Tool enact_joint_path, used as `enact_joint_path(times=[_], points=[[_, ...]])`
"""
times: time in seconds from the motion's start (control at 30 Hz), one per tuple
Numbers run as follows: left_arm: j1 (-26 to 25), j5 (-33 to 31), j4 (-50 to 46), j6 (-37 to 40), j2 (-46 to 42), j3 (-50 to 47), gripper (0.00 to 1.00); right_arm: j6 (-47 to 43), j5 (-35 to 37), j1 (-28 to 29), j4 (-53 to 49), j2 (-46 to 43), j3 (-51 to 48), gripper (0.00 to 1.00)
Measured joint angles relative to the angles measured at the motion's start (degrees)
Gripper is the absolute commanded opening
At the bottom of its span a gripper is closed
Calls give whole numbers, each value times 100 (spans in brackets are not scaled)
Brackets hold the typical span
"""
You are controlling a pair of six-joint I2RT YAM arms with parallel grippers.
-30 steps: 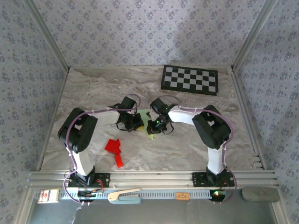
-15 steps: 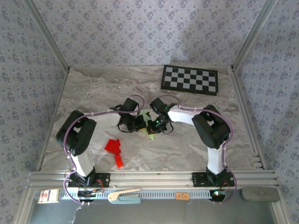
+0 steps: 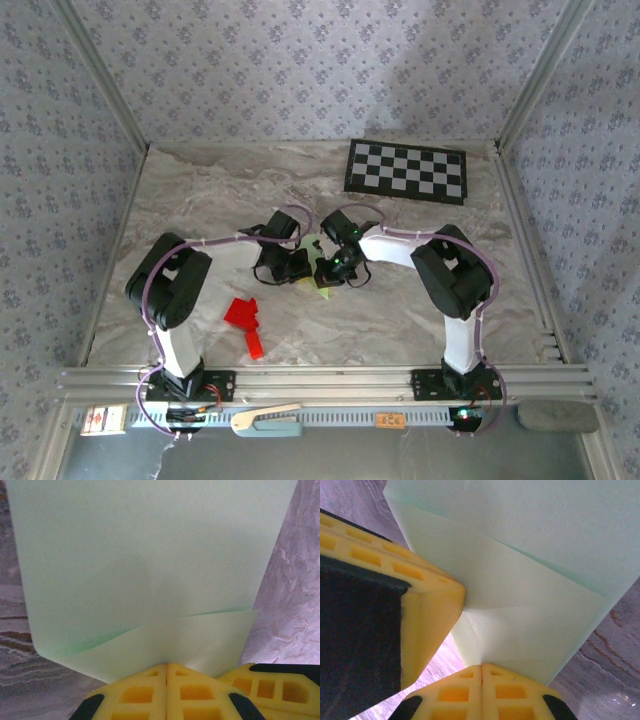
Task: Fold a paper plane with a square sheet of paper (pick it up from the middle)
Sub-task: Third fold the triangle at the center of the table.
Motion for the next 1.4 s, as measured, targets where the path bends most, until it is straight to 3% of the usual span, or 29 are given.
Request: enact_joint_path(times=[0.7, 0.97, 1.2, 1.4], points=[[835, 605, 9, 828, 173, 59, 9, -199, 133, 2, 173, -46, -90, 5], [1314, 184, 116, 863, -293, -188, 13, -214, 138, -13, 192, -48, -90, 5], [940, 203, 568, 457, -1021, -413, 13, -214, 122, -46, 149, -48, -90, 5], [376, 304, 837, 212, -901, -531, 9, -214, 109, -46, 149, -48, -90, 5]])
